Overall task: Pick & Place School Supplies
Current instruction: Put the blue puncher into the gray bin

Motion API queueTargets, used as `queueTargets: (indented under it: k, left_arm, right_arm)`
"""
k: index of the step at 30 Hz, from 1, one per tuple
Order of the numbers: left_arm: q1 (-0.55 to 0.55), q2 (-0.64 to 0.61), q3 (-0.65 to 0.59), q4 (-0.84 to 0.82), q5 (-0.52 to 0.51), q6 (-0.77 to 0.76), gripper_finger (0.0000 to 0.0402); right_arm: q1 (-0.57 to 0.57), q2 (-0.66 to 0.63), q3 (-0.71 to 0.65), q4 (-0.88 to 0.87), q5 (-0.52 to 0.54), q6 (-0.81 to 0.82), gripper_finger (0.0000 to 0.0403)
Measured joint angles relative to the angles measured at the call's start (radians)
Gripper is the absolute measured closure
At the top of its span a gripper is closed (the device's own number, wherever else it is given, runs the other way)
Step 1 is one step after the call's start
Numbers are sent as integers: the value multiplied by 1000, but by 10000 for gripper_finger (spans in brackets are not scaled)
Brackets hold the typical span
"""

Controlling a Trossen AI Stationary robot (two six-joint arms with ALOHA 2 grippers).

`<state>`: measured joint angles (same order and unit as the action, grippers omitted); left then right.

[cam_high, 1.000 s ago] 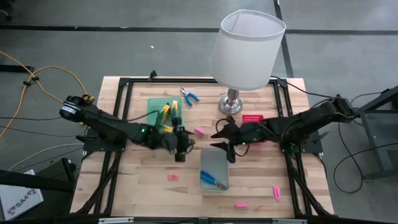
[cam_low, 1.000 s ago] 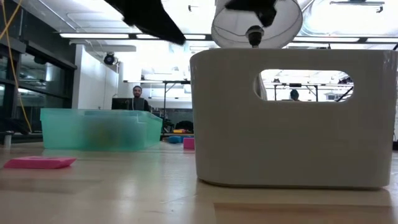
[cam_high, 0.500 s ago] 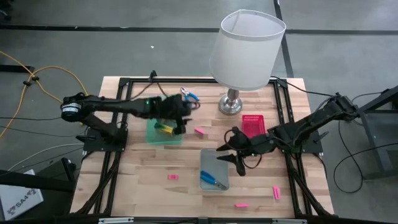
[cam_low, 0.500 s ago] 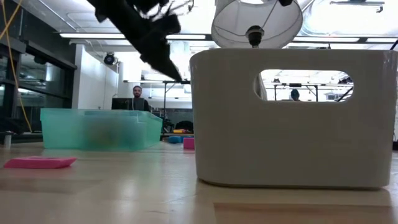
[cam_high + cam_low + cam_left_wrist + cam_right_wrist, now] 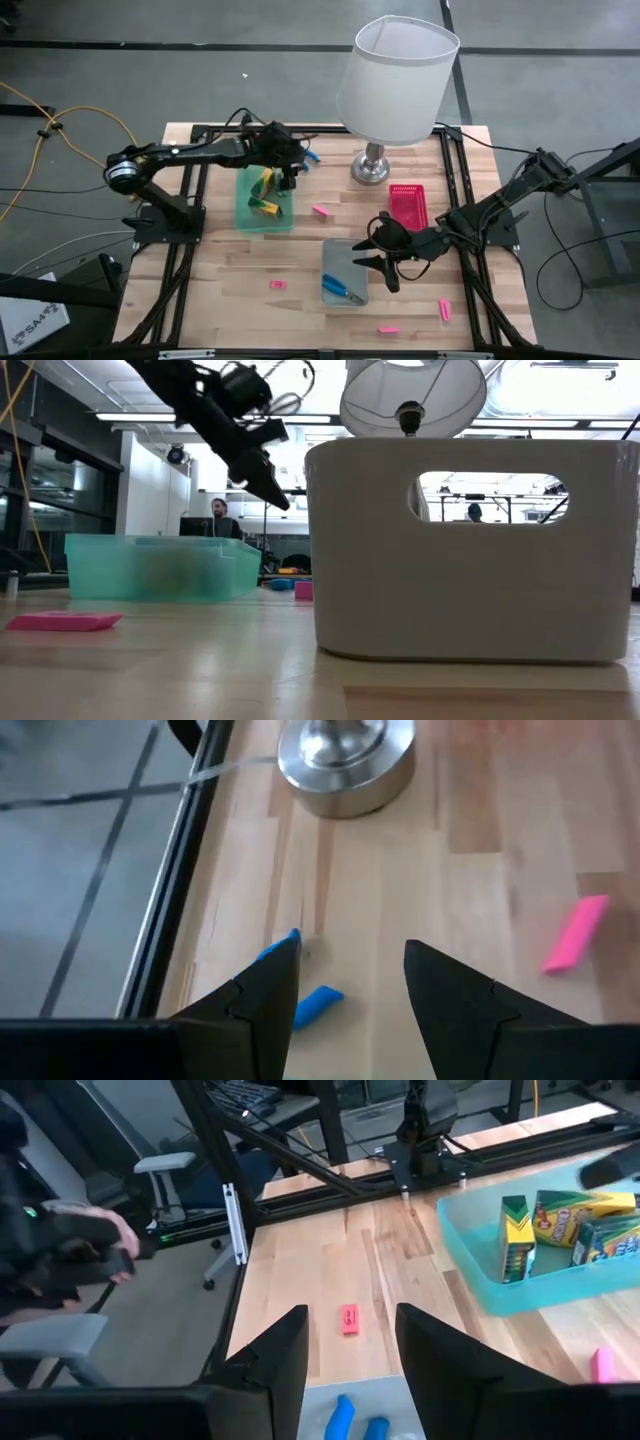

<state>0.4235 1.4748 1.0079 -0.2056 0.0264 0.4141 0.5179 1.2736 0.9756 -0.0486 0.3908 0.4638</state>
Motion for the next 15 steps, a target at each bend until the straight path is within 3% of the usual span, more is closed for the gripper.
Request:
queueTargets:
  k: [5, 9, 15]
  left_arm:
    - [22, 134, 92, -27, -16, 37, 227]
    - [53, 232, 215, -154, -100, 111, 227]
    - [127, 344, 359, -309, -109, 234, 227]
  right_arm:
    - [0, 0, 0, 0, 0, 13, 259]
    - [0, 0, 0, -3, -5, 15, 259]
    - [0, 0, 0, -19, -8, 15, 259]
